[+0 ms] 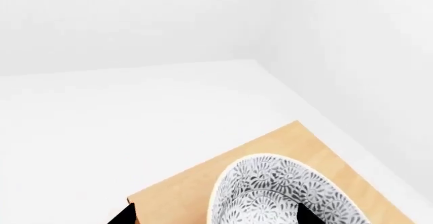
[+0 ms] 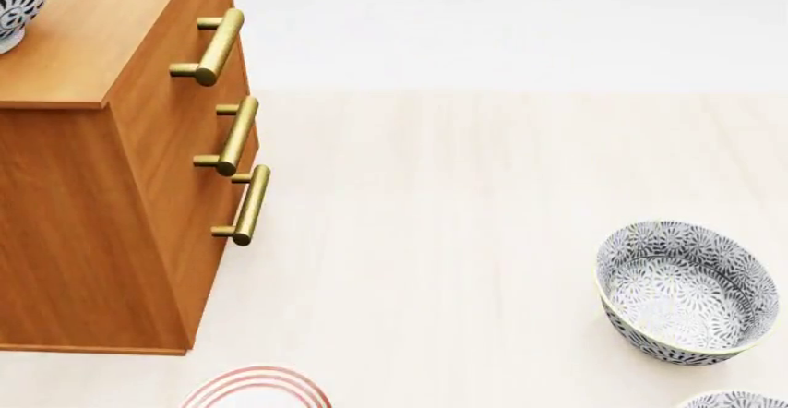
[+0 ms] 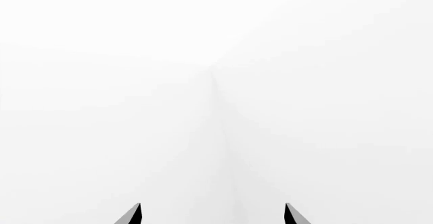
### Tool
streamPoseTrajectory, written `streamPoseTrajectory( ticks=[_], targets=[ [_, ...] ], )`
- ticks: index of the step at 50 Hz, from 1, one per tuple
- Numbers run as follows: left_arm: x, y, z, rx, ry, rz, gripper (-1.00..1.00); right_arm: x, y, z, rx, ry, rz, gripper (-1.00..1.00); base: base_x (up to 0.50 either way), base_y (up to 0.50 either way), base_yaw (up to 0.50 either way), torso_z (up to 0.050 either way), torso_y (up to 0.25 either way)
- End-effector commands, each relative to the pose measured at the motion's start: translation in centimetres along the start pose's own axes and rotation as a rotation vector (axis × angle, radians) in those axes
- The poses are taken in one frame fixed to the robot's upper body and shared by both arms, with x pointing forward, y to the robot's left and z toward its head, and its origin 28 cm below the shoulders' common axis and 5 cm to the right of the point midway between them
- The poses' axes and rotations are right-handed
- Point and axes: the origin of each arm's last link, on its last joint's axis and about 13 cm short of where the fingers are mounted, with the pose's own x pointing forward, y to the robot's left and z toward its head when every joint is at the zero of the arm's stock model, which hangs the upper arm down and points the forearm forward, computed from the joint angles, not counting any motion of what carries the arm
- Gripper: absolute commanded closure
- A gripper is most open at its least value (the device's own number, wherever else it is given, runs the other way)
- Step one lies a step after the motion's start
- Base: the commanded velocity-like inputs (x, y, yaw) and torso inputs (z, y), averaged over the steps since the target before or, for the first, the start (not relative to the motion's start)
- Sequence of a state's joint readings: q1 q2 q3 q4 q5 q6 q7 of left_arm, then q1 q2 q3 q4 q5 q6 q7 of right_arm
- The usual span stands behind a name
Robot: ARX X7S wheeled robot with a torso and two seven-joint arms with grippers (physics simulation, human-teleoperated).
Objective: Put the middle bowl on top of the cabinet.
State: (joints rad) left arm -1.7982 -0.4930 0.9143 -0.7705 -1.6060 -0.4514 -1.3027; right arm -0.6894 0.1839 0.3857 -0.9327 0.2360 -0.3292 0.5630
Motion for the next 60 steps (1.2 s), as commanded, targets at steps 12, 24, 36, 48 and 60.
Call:
streamPoseTrajectory(
  ticks=[12, 24, 36, 48, 60],
  targets=[
    [-7.7, 4.2, 0.3, -0.063, -0.325, -0.213, -1.00, 0.0, -0.6, -0.4, -0.041, -0.005, 0.002, -1.00, 0.00, 0.00, 0.00, 0.000, 0.000],
    [-9.3, 6.5, -1.7, -0.061, -0.405, -0.302, -1.00, -0.1, -0.6, -0.3, -0.042, -0.005, 0.003, -1.00, 0.00, 0.00, 0.00, 0.000, 0.000],
    [-11.4, 9.6, -5.0, -0.059, -0.482, -0.424, -1.00, -0.1, -0.5, -0.3, -0.043, -0.004, 0.006, -1.00, 0.00, 0.00, 0.00, 0.000, 0.000],
    [-12.5, 12.6, -8.8, -0.018, -0.570, -0.521, -1.00, -0.2, -0.4, -0.1, -0.045, -0.004, 0.013, -1.00, 0.00, 0.00, 0.00, 0.000, 0.000],
    [-14.0, 15.9, -12.8, 0.006, -0.687, -0.597, -1.00, -0.2, -0.5, 0.1, -0.046, -0.004, 0.024, -1.00, 0.00, 0.00, 0.00, 0.000, 0.000]
  ],
)
